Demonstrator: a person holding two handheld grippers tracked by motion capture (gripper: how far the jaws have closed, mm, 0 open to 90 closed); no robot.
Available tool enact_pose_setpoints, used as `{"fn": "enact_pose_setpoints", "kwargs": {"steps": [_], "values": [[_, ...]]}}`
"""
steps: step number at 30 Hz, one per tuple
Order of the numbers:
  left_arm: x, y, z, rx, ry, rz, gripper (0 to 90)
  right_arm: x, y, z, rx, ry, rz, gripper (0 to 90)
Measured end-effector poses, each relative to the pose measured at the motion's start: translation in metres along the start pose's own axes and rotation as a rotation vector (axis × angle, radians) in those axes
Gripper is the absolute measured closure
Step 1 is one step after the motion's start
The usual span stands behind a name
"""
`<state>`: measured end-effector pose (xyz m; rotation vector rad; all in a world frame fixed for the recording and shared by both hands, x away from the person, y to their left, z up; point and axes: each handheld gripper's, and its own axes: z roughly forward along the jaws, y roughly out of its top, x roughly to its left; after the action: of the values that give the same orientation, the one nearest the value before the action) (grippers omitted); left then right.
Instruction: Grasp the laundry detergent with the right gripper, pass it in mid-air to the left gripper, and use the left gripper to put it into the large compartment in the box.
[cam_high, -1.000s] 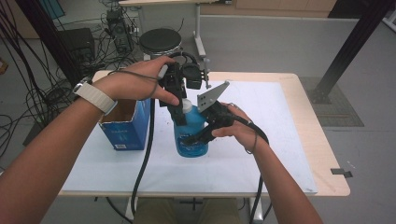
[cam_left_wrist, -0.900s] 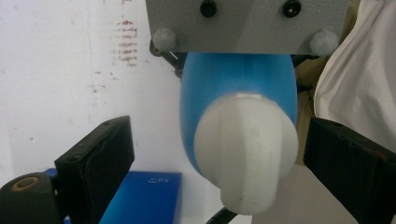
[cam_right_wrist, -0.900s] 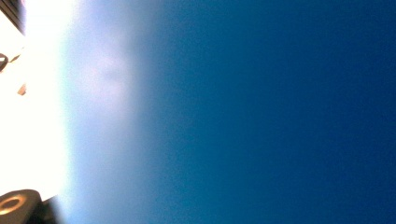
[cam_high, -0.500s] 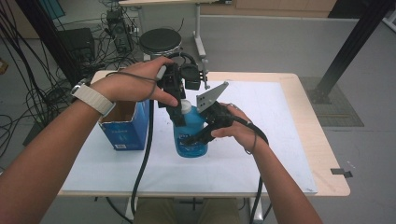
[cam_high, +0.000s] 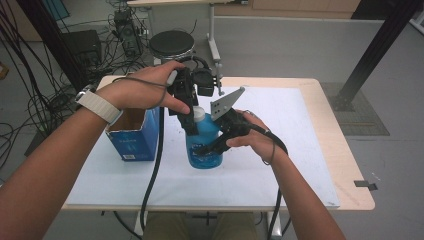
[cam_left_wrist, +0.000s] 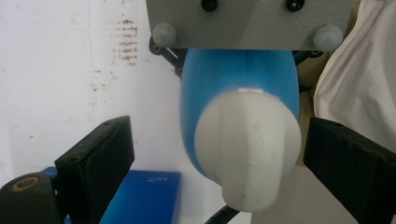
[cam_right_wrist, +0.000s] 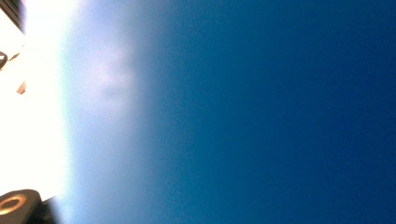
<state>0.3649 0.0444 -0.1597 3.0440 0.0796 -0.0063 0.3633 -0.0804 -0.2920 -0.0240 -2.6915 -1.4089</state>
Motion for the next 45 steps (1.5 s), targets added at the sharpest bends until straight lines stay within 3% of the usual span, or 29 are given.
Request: {"fn": "enact_pose_setpoints", "kwargs": {"steps": [45], "values": [[0.0002,-0.0004,0.0018,-0.006,-0.003,-0.001,9.2,-0.001,-0.0014,0.0,-0.003,-0.003,0.005,42.9]]}}
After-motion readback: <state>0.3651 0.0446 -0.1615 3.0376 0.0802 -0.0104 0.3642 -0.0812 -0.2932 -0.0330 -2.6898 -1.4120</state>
